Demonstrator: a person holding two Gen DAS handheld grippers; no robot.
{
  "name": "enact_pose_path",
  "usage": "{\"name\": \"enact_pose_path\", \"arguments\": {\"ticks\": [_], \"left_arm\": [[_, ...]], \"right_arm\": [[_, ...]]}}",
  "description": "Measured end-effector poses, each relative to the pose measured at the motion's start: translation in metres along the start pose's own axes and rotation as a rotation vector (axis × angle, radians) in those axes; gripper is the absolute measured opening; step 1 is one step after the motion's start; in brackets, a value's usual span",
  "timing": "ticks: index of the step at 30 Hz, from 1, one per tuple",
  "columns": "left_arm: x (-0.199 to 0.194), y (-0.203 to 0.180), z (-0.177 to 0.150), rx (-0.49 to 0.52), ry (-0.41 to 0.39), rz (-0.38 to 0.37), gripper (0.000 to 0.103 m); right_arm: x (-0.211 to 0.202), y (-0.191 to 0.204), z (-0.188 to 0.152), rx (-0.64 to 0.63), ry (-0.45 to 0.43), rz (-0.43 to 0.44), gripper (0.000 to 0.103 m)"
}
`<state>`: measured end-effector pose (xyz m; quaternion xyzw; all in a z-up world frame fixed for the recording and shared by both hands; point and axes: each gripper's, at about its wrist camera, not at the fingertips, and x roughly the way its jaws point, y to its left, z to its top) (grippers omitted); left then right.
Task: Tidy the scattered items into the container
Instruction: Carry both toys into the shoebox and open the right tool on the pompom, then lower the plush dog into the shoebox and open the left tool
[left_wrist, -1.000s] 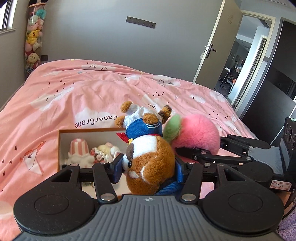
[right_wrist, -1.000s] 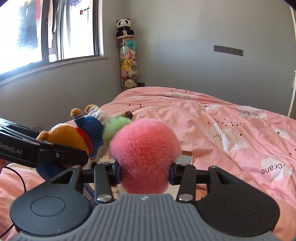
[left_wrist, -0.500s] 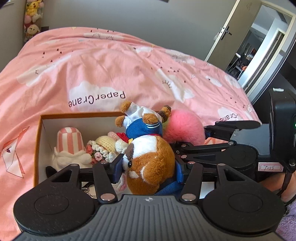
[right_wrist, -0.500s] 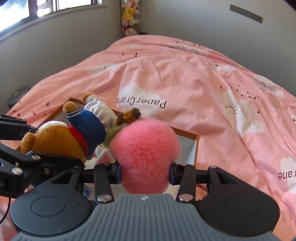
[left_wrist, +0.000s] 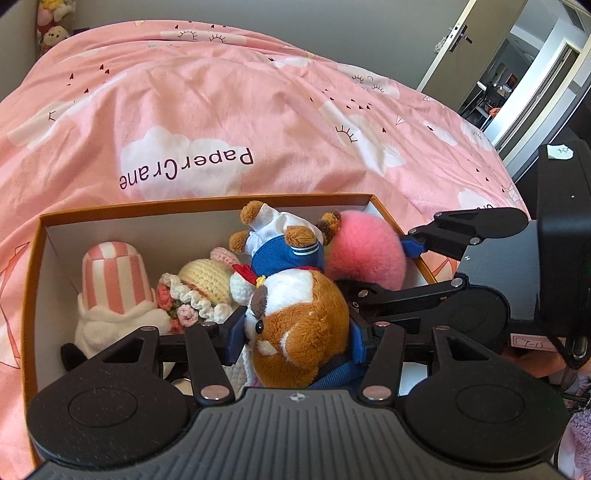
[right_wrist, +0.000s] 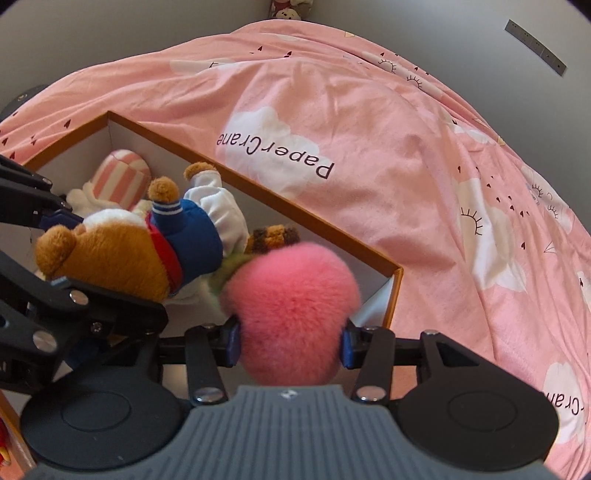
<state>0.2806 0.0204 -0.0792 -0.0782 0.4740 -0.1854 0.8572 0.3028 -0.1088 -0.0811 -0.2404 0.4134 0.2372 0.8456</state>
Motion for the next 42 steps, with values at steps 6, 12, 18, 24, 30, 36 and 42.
{"name": "enact_pose_path", "arguments": {"ticks": [6,12,18,24,30,36,42], "left_arm": [[0.012,-0.001,0.001,-0.002,0.017,0.013,0.062],[0.022,0.0,0.007,-0.02,0.036,0.043,0.062],[0.034,-0.009,0.009,-0.006,0.046,0.075,0.064],[0.037,-0.015,0.011,0.018,0.043,0.079,0.067],[0.028,-0.021,0.01,0.035,0.031,0.079,0.069],[0.008,-0.031,0.014,0.076,0.022,0.063,0.068],[0.016,-0.042,0.004,0.132,0.103,0.054,0.041]], "right_arm": [[-0.004,-0.01,0.0,0.015,-0.024,-0.002,0.055],[-0.022,-0.019,-0.007,0.054,-0.082,0.004,0.055],[-0.031,-0.019,-0.018,0.038,-0.089,-0.059,0.056],[-0.037,-0.023,-0.031,0.069,-0.104,-0.05,0.056],[-0.045,-0.02,-0.037,0.061,-0.122,-0.033,0.057],[-0.05,-0.018,-0.043,0.055,-0.126,-0.02,0.058],[-0.052,-0.014,-0.047,0.046,-0.131,-0.016,0.055]]}}
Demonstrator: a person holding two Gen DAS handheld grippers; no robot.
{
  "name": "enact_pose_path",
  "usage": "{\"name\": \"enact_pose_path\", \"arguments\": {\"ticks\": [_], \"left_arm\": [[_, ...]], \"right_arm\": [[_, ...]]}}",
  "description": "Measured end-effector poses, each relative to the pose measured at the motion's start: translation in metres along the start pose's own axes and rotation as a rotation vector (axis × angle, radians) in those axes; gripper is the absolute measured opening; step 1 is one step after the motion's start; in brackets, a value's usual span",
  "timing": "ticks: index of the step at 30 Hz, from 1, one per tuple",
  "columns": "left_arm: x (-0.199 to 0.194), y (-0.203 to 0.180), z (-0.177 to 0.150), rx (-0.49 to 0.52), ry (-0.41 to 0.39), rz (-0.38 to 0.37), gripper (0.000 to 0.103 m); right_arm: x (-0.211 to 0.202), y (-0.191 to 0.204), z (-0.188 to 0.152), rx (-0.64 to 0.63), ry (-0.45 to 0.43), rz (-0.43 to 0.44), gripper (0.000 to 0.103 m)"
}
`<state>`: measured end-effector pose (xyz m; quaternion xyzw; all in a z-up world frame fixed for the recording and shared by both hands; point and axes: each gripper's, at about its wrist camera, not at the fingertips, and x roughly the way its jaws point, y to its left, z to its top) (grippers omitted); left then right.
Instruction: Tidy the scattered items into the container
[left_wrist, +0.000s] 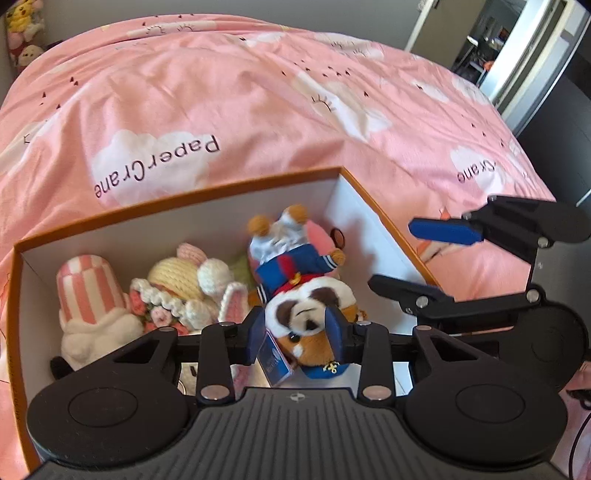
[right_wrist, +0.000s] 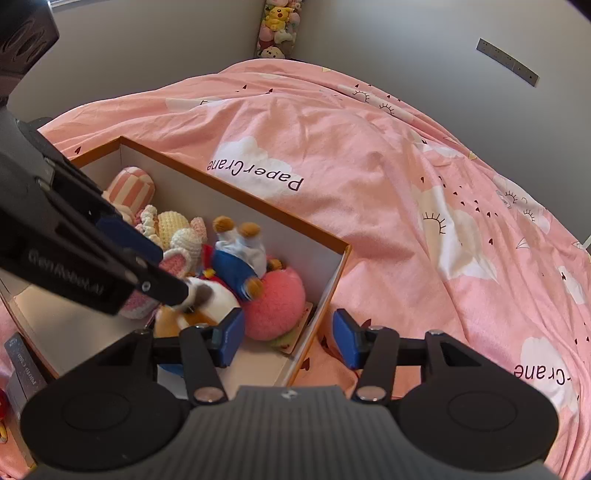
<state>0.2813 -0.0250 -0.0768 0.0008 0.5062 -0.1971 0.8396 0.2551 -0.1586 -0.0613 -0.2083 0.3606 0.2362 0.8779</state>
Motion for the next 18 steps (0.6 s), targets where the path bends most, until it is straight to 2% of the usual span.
{"name": "enact_pose_path", "arguments": {"ticks": [6,10,14,18], "left_arm": [[0.023,0.001,-0.002,-0.031,0.027,0.0,0.039],[0.029,0.005,-0.001,-0.047,0.023,0.021,0.039],[0.034,0.006,-0.002,-0.028,0.045,0.121,0.038],[0.027,0.014,-0.006,-0.051,0.023,0.08,0.038]], "right_arm": [[0.0,0.001,-0.006,-0.003,0.008,-0.001,0.053],[0.002,0.002,-0.007,-0.013,0.013,0.009,0.048],[0.004,0.004,-0.007,-0.014,0.01,0.001,0.047],[0.005,0.004,-0.004,-0.013,0.008,-0.003,0.047]]}}
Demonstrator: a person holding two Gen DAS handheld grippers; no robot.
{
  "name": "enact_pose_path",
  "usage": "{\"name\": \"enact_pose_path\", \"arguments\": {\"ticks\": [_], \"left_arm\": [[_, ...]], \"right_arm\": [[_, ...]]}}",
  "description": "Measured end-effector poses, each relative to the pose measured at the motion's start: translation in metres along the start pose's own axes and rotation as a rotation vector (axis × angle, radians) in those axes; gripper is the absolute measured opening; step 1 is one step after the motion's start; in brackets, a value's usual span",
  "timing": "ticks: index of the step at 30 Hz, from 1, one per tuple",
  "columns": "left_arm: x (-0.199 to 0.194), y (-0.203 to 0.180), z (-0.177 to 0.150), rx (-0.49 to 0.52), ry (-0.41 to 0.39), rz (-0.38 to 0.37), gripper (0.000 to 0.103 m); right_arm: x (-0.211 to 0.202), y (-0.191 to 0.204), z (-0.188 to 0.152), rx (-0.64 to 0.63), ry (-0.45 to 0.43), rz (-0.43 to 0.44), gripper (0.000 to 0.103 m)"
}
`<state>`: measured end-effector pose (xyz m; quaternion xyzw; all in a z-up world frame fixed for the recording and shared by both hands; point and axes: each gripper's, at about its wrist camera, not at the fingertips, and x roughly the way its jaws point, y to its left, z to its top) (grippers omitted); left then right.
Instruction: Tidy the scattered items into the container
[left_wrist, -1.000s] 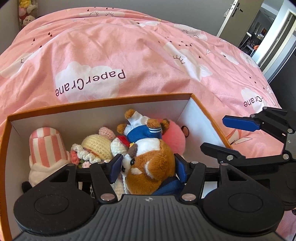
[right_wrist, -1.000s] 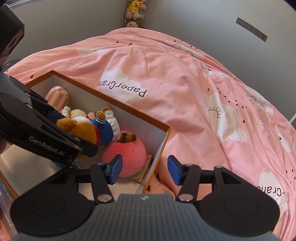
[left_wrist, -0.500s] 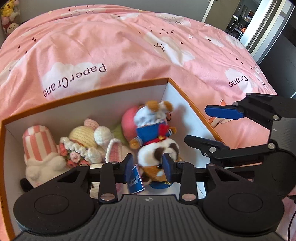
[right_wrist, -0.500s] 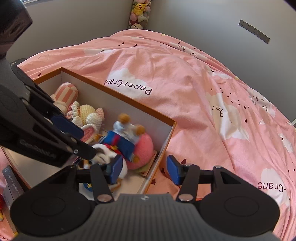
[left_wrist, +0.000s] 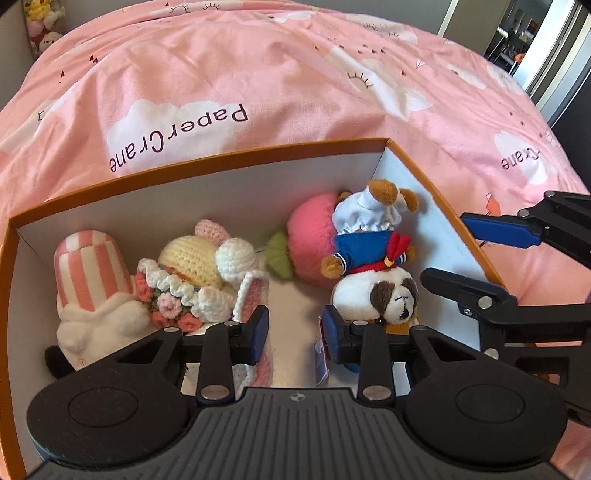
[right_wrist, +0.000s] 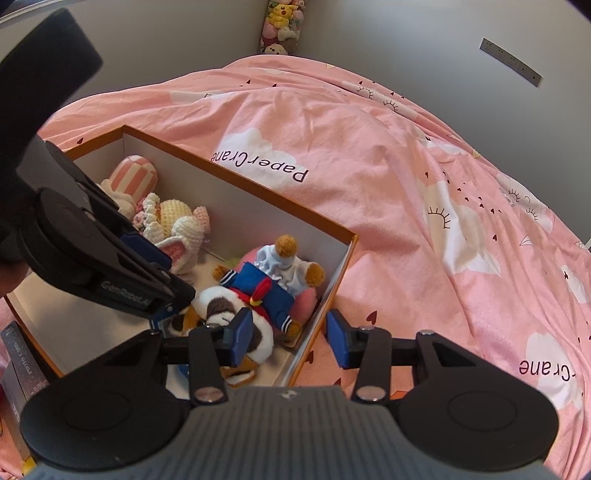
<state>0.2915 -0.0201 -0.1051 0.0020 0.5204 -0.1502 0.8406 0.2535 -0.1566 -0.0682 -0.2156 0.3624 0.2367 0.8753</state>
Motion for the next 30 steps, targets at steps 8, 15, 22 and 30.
{"name": "enact_pose_path", "arguments": {"ticks": [8,15,22,30], "left_arm": [[-0.019,0.005,0.0,0.015,-0.036,0.016,0.038],[-0.032,0.01,-0.002,0.03,-0.065,0.029,0.038],[-0.04,0.021,-0.006,0.015,-0.076,0.013,0.038],[-0.039,0.034,-0.012,-0.018,-0.077,-0.004,0.038]], "right_arm": [[-0.002,-0.003,0.006,-0.002,-0.027,-0.047,0.029],[0.005,0.007,0.02,0.046,0.079,0.08,0.024],[0.033,0.034,0.022,0.006,0.214,0.062,0.049],[0.056,0.037,0.028,0.026,0.26,0.049,0.055]]}}
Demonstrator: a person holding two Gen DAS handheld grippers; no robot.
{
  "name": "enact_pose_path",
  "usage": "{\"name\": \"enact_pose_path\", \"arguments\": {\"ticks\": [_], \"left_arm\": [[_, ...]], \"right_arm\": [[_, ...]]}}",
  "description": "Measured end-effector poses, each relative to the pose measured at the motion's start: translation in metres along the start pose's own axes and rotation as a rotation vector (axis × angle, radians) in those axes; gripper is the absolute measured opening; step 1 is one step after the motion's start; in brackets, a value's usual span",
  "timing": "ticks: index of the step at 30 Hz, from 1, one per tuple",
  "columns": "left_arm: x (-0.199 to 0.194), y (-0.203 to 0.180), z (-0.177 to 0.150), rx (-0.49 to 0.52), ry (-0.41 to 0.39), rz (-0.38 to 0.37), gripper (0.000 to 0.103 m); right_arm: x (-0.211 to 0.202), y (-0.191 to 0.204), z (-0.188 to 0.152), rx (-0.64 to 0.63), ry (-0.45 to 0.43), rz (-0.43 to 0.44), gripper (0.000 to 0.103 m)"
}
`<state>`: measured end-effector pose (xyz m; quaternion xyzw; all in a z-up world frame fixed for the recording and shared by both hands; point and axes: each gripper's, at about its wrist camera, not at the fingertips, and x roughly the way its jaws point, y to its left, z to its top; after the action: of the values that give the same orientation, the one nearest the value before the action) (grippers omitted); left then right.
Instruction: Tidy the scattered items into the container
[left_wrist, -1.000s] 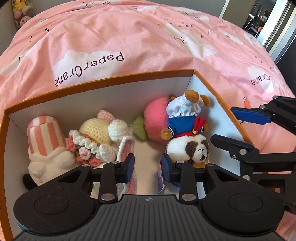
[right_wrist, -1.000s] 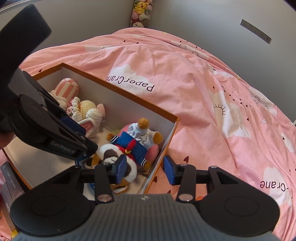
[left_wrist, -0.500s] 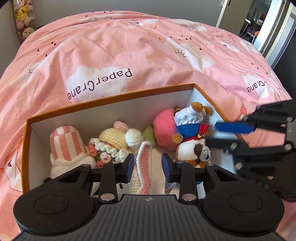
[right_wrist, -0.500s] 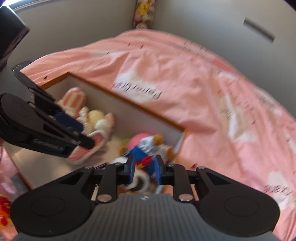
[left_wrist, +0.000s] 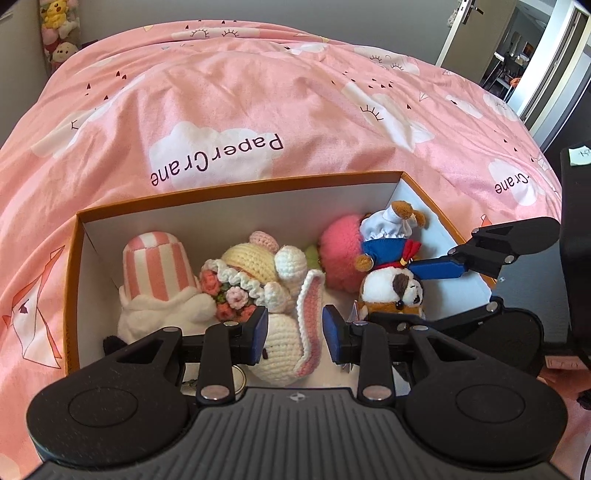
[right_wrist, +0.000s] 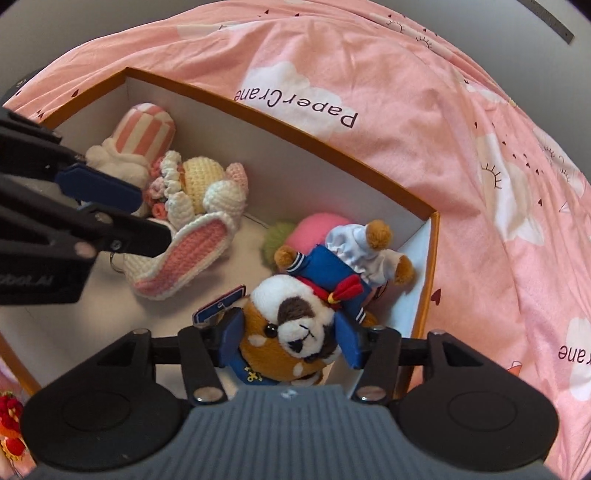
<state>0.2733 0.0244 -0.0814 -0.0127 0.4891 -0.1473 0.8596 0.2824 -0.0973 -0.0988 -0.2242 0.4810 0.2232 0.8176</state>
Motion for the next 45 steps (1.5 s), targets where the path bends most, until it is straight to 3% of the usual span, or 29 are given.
{"name": "enact_pose_path", "arguments": {"ticks": [6,12,22,32,45], "left_arm": [[0.0,0.003,-0.001,-0.001,-0.001,-0.006,0.038],[0.001,0.007,-0.003,-0.006,0.001,-0.005,0.038],[0.001,0.012,-0.001,-0.01,0.008,0.001,0.038],[0.006,0.012,-0.003,-0.026,0.022,0.0,0.037],[0.0,0.015,-0.004,-0.05,0.017,0.021,0.036]], "right_arm": [[-0.014,0.013,-0.006,-0.054,-0.062,-0.016,0.041],[-0.036,0.032,-0.012,-0.201,-0.177,0.048,0.039],[-0.003,0.026,0.01,-0.239,-0.123,0.114,0.039],[0.02,0.005,0.023,-0.129,-0.055,0.194,0.039],[0.015,0.006,0.024,-0.087,-0.067,0.188,0.047]]}}
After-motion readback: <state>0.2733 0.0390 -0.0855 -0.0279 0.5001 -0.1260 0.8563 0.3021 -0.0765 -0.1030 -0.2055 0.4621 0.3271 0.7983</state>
